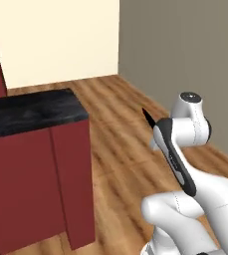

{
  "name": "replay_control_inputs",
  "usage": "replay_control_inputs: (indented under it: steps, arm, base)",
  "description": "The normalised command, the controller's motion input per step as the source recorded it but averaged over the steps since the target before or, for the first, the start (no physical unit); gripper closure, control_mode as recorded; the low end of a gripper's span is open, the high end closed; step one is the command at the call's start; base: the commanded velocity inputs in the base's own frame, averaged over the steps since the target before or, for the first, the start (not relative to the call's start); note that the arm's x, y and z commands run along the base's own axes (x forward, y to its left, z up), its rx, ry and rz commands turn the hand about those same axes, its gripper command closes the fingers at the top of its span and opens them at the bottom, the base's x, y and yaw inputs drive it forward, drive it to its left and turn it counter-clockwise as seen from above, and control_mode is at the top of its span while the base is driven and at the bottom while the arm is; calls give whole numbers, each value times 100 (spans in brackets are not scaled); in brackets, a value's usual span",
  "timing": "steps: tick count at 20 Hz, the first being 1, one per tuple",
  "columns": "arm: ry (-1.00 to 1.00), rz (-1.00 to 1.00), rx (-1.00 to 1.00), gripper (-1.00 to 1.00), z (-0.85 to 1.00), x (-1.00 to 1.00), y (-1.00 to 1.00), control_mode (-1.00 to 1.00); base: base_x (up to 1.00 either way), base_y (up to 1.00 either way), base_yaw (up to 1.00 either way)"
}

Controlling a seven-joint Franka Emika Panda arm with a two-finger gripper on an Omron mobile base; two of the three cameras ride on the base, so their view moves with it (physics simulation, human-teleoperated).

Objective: Pick up the metallic utensils from the counter and place them in the open drawer. Make sure not to pick up any wooden utensils.

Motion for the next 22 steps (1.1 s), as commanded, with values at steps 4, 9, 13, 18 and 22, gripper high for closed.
replay_control_inputs:
  steps: [4,9,13,18,22]
  arm:
    - [0,0,0,100,0,0,0,100]
    - [0,0,0,100,0,0,0,100]
    - [0,0,0,100,0,0,0,100]
    - [0,0,0,100,0,0,0,100]
    - [0,0,0,100,0,0,0,100]
  base:
    - [99,-50,45]
    - [92,-65,46]
    - [51,-81,50]
    - [32,-83,55]
    - [26,-84,60]
